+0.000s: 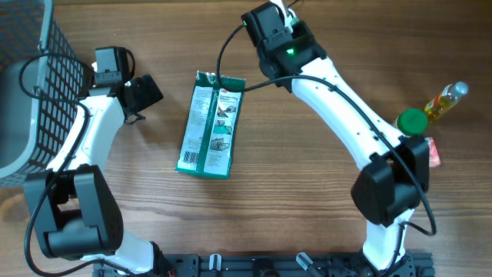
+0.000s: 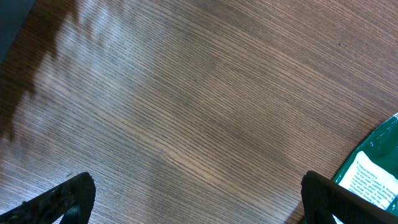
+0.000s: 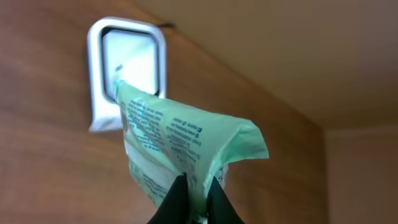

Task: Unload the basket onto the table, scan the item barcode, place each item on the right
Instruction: 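Hold the wipes pack in front of the white scanner with the right gripper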

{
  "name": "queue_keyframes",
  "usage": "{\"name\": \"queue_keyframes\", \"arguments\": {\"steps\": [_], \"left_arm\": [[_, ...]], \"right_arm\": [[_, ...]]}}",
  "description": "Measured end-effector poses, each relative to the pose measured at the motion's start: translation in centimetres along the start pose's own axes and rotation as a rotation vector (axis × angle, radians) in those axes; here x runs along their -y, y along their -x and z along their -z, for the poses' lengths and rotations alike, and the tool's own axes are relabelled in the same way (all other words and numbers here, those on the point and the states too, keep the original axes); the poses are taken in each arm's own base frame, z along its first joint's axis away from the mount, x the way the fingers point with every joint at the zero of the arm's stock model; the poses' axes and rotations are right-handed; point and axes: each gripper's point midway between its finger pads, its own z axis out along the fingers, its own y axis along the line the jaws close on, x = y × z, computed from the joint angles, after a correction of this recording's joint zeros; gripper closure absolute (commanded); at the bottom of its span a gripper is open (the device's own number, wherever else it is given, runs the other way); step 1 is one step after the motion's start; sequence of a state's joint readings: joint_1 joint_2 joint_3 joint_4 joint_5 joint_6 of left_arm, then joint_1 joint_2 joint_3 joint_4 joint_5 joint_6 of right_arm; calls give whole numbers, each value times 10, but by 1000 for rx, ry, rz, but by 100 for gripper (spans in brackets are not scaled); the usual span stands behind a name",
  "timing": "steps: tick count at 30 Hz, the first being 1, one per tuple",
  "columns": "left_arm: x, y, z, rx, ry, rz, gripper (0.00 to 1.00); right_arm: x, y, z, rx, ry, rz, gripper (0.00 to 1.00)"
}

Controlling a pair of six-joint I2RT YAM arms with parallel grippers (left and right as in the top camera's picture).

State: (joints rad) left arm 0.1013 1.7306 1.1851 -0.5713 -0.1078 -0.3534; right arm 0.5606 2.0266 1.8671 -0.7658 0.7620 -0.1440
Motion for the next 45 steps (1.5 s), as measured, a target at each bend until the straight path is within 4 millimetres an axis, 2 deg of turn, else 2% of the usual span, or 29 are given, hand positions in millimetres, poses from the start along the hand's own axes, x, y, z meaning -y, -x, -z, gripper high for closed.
{"name": "queue_keyframes", "arguments": {"steps": [4,7,10,15,20,23,29,34,40,45], "left_arm": [[0,0,0,0,0,0,0],[0,0,0,0,0,0,0],[0,0,0,0,0,0,0],[0,0,0,0,0,0,0],[0,0,0,0,0,0,0],[0,0,0,0,0,0,0],[0,0,0,0,0,0,0],[0,0,0,0,0,0,0],[0,0,0,0,0,0,0],[0,0,0,0,0,0,0]], "right_arm": [[11,14,-8,45,-109,-49,96],[10,19,-13,62,-134,-67,96],[-2,21,-29,64,-153,-38,96],[-30,8,-62,19,-192,95,96],[-43,-3,-76,-15,-198,161,95],[-56,-3,-77,-7,-127,181,95],[-118,6,-69,78,197,201,92],[-138,7,-64,101,314,194,94],[-132,1,-70,66,315,129,94],[-119,-7,-86,32,360,54,92]]}}
